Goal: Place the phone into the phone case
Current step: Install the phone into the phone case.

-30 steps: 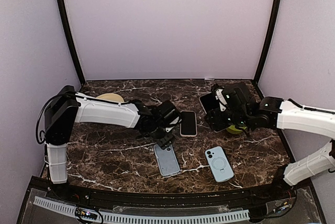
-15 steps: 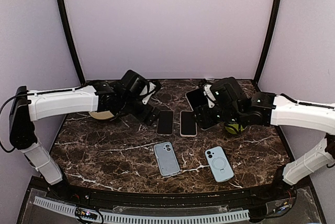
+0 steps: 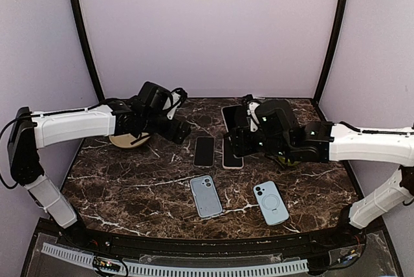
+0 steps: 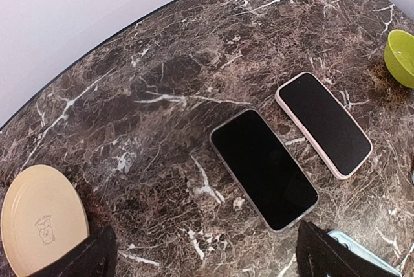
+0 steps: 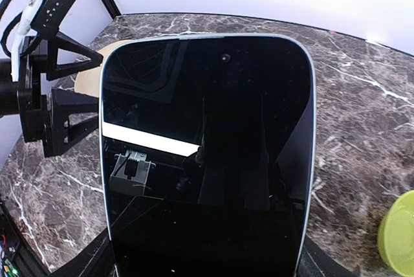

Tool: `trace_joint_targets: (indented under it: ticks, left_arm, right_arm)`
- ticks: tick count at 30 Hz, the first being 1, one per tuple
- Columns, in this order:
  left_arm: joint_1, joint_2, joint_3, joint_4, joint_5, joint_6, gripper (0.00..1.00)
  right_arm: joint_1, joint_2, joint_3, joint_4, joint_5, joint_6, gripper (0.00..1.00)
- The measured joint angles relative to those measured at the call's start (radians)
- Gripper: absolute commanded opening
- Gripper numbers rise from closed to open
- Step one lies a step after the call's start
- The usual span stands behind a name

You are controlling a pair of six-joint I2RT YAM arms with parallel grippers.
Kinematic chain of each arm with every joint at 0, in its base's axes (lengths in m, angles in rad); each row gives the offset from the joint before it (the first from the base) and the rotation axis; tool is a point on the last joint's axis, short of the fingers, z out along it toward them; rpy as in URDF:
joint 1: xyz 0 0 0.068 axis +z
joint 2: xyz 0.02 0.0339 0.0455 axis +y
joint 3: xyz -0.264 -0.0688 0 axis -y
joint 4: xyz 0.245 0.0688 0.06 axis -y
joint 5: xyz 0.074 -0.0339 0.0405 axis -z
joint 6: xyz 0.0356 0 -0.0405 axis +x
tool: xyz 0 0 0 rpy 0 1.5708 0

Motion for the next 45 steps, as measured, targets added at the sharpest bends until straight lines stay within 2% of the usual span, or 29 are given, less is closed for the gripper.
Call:
trace_joint_targets:
  ticks: [11, 18, 25, 30, 36, 45]
  left_arm:
    - [0.000, -0.204, -0.171, 0.046, 0.013, -0.020, 0.99]
    - [0.000, -0.193, -0.178, 0.045, 0.026, -0.027, 0.99]
    - [0.000, -0.194, -0.181, 0.059, 0.023, -0.006, 0.99]
    - [0.000, -0.194, -0.187, 0.061, 0.023, 0.003, 0.99]
    - [0.000, -0.195, -0.188, 0.062, 0.027, 0.011, 0.99]
    - [0.000, -0.196, -0.188, 0.064, 0.042, 0.013, 0.99]
  right_arm:
    - [0.106, 0.131, -0.060, 0.226, -0.028, 0.045, 0.00]
    - [0.190, 0.251, -0.081, 0.320, 0.016, 0.061, 0.00]
    - [0.238, 0.403, -0.092, 0.425, 0.126, 0.093, 0.00]
    - [0.271, 0.481, -0.089, 0.443, 0.169, 0.139, 0.00]
    - [0.351, 0.576, -0.009, 0.367, 0.222, 0.183, 0.00]
    - [0.367, 0.592, 0.024, 0.290, 0.267, 0.253, 0.00]
